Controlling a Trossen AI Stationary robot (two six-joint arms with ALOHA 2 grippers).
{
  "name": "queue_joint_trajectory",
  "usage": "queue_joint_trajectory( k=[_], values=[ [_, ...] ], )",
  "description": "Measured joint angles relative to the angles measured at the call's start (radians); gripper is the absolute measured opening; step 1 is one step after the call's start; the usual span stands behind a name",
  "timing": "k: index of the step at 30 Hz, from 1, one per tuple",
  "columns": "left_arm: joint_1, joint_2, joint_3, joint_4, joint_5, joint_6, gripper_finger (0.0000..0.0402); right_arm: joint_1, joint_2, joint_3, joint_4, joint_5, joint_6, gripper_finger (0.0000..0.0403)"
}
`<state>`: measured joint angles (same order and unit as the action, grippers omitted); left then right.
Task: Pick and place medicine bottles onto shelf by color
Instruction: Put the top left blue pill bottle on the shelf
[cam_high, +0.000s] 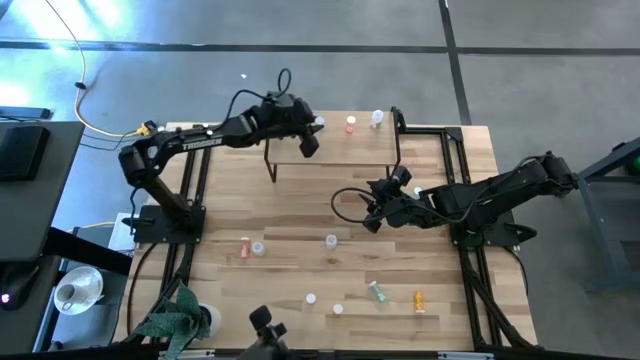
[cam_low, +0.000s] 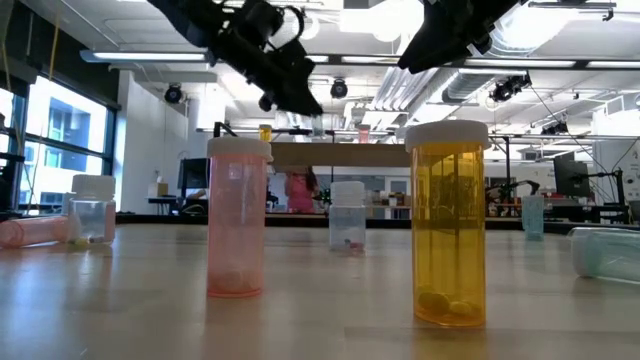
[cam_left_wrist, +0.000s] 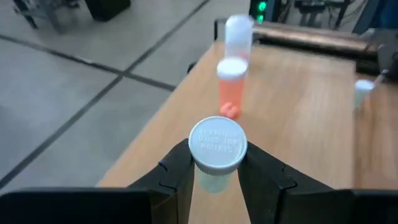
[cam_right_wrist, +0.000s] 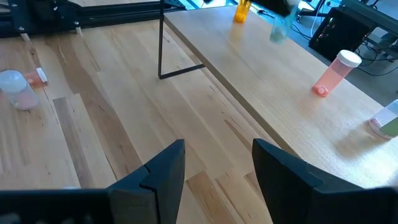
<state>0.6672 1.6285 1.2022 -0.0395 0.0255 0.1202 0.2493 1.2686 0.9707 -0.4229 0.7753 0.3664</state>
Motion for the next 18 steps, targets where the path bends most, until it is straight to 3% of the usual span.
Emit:
queue_joint_trajectory(
  k=[18],
  values=[
    [0.014, 0.065, 0.001, -0.002, -0.072, -0.039, 0.0099, 0.000, 0.000, 0.000, -0.002, 0.000, 0.000, 0.0179]
  ],
)
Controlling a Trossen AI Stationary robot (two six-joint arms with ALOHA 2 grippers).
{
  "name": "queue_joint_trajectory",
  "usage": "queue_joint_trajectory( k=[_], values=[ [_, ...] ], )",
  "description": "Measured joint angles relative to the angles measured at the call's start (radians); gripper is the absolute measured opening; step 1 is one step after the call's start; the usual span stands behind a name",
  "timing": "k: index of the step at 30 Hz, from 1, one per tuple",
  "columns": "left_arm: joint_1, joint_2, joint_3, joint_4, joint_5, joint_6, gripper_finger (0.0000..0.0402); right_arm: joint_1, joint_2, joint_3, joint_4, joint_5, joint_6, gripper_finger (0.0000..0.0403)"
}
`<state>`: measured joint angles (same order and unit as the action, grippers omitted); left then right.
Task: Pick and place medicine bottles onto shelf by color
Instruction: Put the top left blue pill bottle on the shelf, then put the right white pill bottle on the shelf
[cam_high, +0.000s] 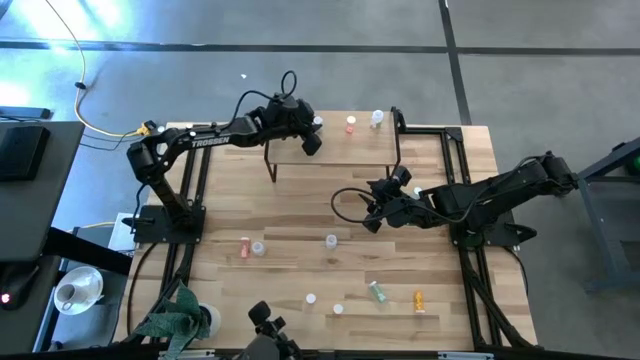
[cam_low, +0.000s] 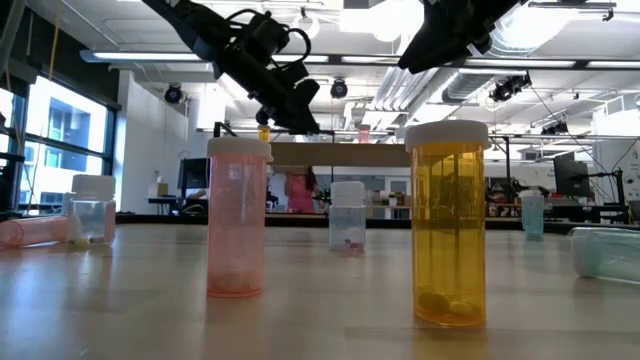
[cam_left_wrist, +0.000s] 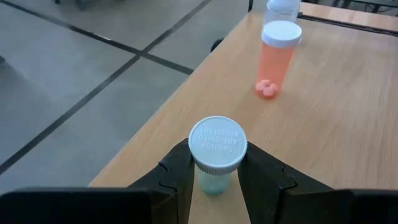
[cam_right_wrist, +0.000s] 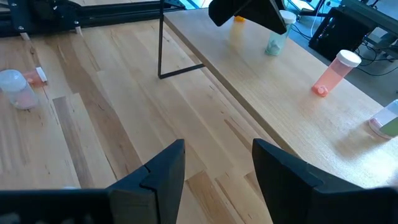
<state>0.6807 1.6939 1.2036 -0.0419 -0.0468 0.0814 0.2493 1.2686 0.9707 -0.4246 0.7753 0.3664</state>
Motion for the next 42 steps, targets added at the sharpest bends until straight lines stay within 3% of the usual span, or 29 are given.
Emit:
queue_joint_trajectory(
  k=[21, 33, 42],
  values=[
    [-0.003, 0.000, 0.000, -0.007, -0.034, -0.004, 0.0101, 0.000, 0.000, 0.000, 0.000, 0.000, 0.000, 0.0179],
    [-0.003, 0.005, -0.003, 0.009, -0.059, -0.001, 0.0161, 0.000, 0.000, 0.000, 0.000, 0.000, 0.000, 0.0179],
    [-0.010, -0.016, -0.004, 0.039, -0.062, -0.007, 0.0163, 0.000, 0.000, 0.000, -0.004, 0.000, 0.000, 0.0179]
  ],
)
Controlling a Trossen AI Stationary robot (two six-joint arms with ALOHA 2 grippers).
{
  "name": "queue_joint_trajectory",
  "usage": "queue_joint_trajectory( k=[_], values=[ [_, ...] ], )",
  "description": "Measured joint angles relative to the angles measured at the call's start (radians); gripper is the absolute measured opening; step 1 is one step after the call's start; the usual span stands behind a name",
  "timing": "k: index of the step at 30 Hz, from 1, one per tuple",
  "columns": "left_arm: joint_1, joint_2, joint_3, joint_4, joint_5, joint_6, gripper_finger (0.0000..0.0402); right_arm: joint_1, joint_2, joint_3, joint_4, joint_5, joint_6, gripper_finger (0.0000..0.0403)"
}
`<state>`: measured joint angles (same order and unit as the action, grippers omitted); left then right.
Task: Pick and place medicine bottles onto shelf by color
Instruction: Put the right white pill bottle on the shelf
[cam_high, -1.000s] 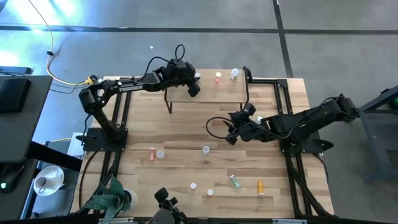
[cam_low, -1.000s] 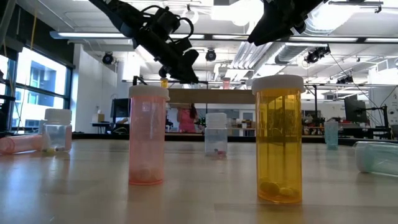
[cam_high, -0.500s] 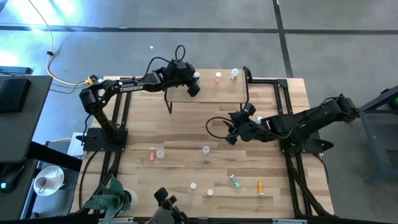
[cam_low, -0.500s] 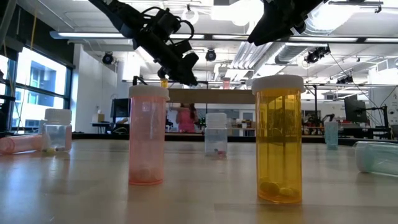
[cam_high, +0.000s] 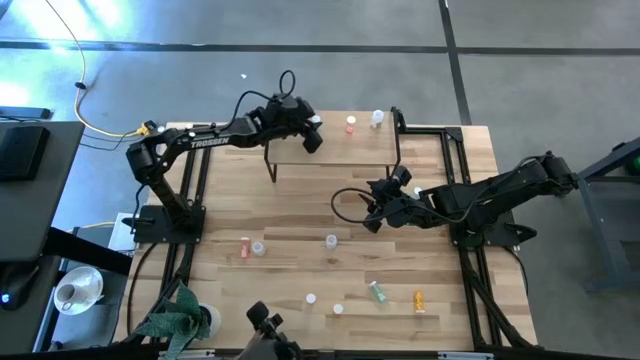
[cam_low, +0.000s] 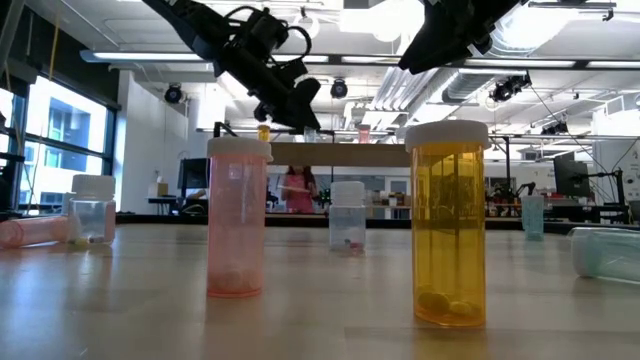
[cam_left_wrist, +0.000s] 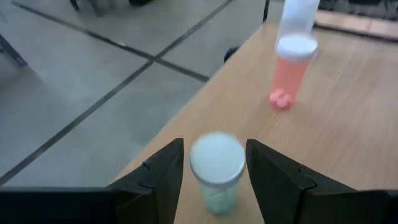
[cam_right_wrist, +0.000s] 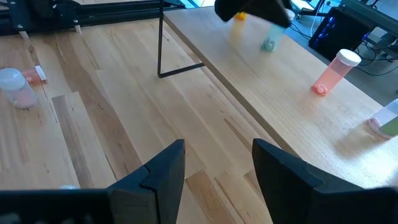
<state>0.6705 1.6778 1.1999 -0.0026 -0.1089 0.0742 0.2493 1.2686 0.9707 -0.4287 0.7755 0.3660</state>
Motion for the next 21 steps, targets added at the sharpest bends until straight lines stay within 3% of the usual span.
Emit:
queue_joint_trajectory(
  k=[11, 21],
  values=[
    [-0.010, -0.142, 0.000, -0.038, 0.001, -0.017, 0.0163, 0.000, 0.000, 0.000, 0.000, 0.000, 0.000, 0.0179],
    [-0.069, -0.327, -0.008, -0.276, 0.177, -0.010, 0.0162, 0.000, 0.000, 0.000, -0.004, -0.053, 0.000, 0.0179]
  ],
)
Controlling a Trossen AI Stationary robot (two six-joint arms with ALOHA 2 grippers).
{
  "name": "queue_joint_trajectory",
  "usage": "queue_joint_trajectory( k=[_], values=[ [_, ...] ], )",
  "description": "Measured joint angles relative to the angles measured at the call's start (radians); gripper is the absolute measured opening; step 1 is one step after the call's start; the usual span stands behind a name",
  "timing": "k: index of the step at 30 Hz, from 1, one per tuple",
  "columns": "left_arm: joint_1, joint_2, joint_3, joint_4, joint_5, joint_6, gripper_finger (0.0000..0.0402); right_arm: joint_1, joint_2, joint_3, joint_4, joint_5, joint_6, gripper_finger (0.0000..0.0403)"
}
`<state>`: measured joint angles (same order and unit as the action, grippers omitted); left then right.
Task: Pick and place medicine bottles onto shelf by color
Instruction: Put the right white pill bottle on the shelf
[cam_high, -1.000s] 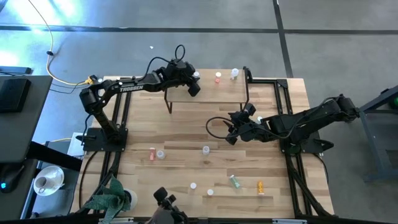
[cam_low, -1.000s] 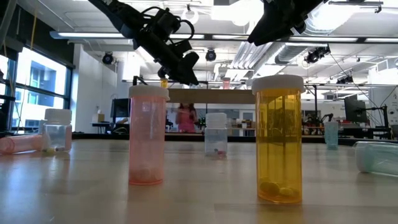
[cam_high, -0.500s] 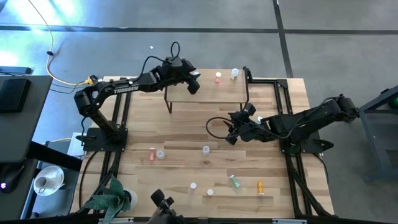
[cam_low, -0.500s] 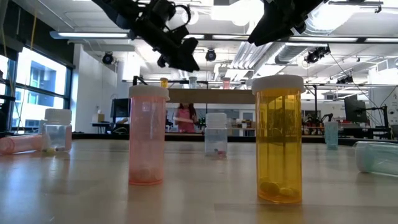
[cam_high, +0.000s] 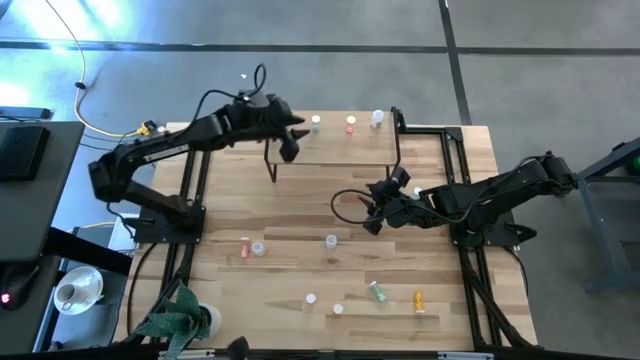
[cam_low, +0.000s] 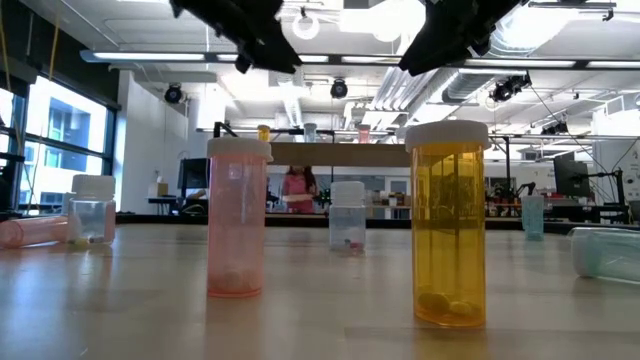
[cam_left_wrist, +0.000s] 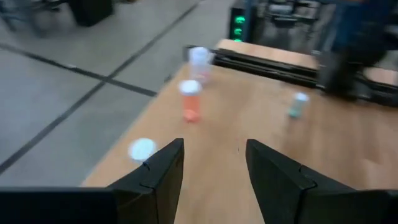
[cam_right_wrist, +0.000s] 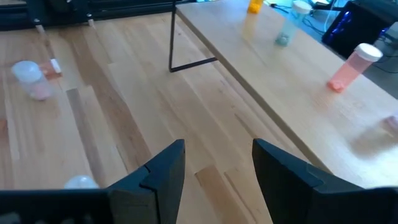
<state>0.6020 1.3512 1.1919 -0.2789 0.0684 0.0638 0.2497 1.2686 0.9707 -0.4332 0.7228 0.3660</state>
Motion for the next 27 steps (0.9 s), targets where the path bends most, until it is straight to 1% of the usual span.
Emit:
queue_joint_trajectory(
  k=[5, 12, 16, 19, 23, 25, 27],
  values=[
    [-0.060, -0.083, -0.117, 0.034, 0.015, 0.001, 0.0162, 0.000, 0.000, 0.000, 0.000, -0.031, 0.000, 0.0179],
    [-0.148, -0.176, -0.329, 0.183, 0.012, -0.037, 0.0162, -0.003, 0.000, 0.000, 0.001, -0.140, -0.009, 0.0179],
    [-0.204, -0.207, -0.422, 0.254, 0.011, -0.061, 0.0162, -0.003, 0.000, 0.000, 0.001, -0.191, -0.045, 0.0179],
    [-0.246, -0.217, -0.472, 0.280, 0.006, -0.070, 0.0162, -0.007, 0.000, 0.000, 0.002, -0.229, -0.043, 0.0185],
    [-0.299, -0.221, -0.519, 0.287, 0.003, -0.081, 0.0162, -0.014, 0.001, 0.000, 0.002, -0.295, -0.046, 0.0205],
    [-0.322, -0.221, -0.536, 0.289, 0.002, -0.087, 0.0162, -0.014, 0.009, 0.000, 0.005, -0.325, -0.075, 0.0216],
    [-0.345, -0.221, -0.554, 0.313, -0.006, -0.088, 0.0162, -0.014, 0.022, 0.000, 0.011, -0.389, -0.120, 0.0223]
  ],
)
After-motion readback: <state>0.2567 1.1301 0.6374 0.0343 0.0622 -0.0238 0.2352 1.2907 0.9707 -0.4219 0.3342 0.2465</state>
